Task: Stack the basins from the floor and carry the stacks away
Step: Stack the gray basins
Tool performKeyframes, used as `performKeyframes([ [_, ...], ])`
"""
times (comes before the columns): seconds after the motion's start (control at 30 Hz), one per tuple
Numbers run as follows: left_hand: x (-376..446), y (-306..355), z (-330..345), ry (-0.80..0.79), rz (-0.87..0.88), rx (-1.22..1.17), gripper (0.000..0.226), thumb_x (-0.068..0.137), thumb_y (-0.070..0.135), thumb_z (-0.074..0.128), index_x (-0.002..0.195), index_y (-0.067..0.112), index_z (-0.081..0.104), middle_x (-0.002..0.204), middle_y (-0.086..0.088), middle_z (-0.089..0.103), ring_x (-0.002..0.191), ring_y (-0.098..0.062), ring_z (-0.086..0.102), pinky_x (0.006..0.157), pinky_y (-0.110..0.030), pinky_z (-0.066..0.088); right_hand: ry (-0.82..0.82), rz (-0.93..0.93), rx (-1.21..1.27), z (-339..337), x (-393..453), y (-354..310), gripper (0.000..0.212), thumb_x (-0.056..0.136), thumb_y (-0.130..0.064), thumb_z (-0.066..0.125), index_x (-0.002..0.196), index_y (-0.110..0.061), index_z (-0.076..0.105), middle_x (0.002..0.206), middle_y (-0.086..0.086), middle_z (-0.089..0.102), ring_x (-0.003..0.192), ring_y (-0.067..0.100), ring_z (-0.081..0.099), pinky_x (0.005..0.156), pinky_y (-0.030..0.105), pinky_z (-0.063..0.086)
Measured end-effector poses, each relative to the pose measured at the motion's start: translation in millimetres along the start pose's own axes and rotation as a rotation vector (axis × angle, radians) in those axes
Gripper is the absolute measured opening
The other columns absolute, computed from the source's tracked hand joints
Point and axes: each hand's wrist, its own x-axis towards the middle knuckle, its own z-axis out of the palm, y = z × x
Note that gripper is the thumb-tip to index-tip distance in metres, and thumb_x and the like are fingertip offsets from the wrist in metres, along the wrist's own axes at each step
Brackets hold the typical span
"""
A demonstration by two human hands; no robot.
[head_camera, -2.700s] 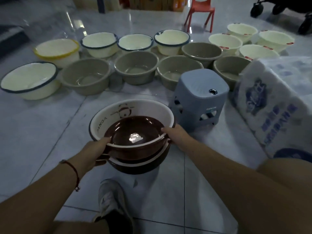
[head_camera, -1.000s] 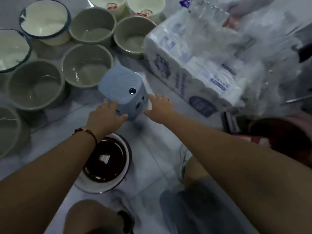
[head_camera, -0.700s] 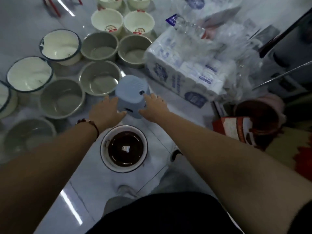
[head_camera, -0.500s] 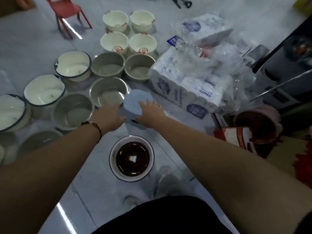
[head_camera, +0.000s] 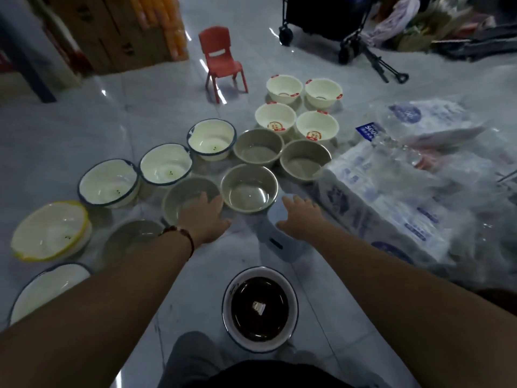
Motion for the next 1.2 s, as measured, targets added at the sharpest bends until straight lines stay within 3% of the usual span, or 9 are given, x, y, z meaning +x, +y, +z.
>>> performKeyframes([
  [0.1, 9, -19, -12, 0.001, -0.015, -0.011, 0.072, 0.094, 0.058, 0.046, 0.153, 0.021, 0.027, 0.158, -0.017, 0.023, 0.140, -0.037, 0.033, 0.109, -0.045, 0.033, -0.020, -0.008, -0.041, -2, 23, -20, 0.082, 0.091, -0.048, 0.055, 0.156, -0.021, 0.013, 0.159, 0.013, 0.023, 0.145, 0.037, 0.022, 0.117, 0.049, 0.022],
  [0.37, 113, -127, -18, -0.052, 0.067, -0.015, 0.080, 0.092, 0.060, 0.046, 0.157, 0.025, 0.017, 0.164, -0.016, 0.012, 0.148, -0.035, 0.020, 0.117, -0.047, 0.023, -0.057, 0.052, -0.079, 6, 127, -102, 0.083, 0.092, -0.048, 0.052, 0.157, -0.021, 0.008, 0.163, 0.012, 0.013, 0.147, 0.037, 0.017, 0.118, 0.050, 0.019],
  [0.53, 176, -215, -41, -0.119, 0.105, -0.007, 0.071, 0.092, 0.052, 0.052, 0.152, 0.022, 0.029, 0.159, -0.017, 0.023, 0.140, -0.038, 0.035, 0.110, -0.048, 0.035, -0.103, 0.139, -0.055, 10, 202, -176, 0.082, 0.089, -0.046, 0.054, 0.155, -0.020, 0.015, 0.161, 0.012, 0.020, 0.146, 0.035, 0.021, 0.117, 0.049, 0.022],
  [0.67, 216, -262, -49, -0.153, 0.121, 0.002, 0.070, 0.091, 0.052, 0.054, 0.149, 0.022, 0.032, 0.155, -0.016, 0.029, 0.139, -0.035, 0.036, 0.108, -0.048, 0.037, -0.132, 0.145, -0.041, 11, 245, -225, 0.084, 0.089, -0.049, 0.054, 0.157, -0.020, 0.014, 0.161, 0.011, 0.019, 0.146, 0.034, 0.021, 0.118, 0.050, 0.021],
  [0.97, 297, -259, -60, -0.186, 0.203, 0.066, 0.073, 0.094, 0.052, 0.046, 0.156, 0.024, 0.018, 0.163, -0.015, 0.011, 0.145, -0.039, 0.024, 0.116, -0.051, 0.023, -0.147, 0.243, -0.009, 17, 304, -210, 0.083, 0.087, -0.046, 0.053, 0.157, -0.024, 0.013, 0.161, 0.008, 0.019, 0.148, 0.035, 0.014, 0.119, 0.051, 0.017],
  [1.2, 354, -237, -43, -0.228, 0.168, 0.067, 0.072, 0.095, 0.051, 0.047, 0.155, 0.024, 0.018, 0.163, -0.016, 0.011, 0.144, -0.039, 0.027, 0.116, -0.052, 0.027, -0.255, 0.188, -0.086, 23, 381, -173, 0.081, 0.093, -0.044, 0.052, 0.158, -0.022, 0.008, 0.164, 0.012, 0.007, 0.150, 0.037, 0.006, 0.121, 0.051, 0.010],
])
